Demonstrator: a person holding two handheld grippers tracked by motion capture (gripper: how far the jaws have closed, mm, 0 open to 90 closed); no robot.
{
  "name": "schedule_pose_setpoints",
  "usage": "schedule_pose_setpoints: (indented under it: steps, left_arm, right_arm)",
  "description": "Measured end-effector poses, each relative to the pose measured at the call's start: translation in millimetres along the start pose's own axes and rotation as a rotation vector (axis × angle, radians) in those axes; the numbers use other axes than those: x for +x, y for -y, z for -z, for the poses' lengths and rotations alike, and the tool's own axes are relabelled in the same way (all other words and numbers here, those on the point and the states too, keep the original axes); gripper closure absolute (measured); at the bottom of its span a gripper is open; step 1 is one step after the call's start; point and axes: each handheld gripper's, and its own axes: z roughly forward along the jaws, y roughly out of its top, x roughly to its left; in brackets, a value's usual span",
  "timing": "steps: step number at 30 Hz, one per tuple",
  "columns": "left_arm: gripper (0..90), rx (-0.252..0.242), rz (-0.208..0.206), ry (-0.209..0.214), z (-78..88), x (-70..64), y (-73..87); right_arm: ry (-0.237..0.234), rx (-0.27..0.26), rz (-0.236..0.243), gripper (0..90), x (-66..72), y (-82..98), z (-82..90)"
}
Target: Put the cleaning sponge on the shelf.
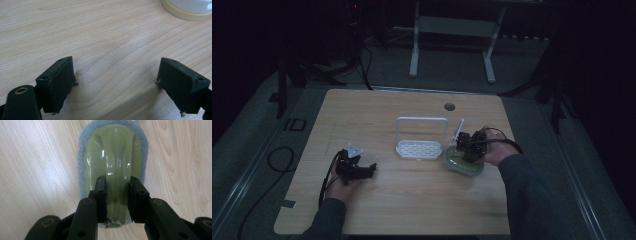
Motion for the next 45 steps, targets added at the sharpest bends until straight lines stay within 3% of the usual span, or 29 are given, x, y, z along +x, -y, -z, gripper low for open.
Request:
schedule_pose_setpoints:
  steps: [45]
  left_arm:
    - [14.4,0.001,0.001,0.001,0.1,0.0,-0.1]
  right_arm:
    - [0.023,-0.058,0.126,71.8,17.6,-46.6,7.4]
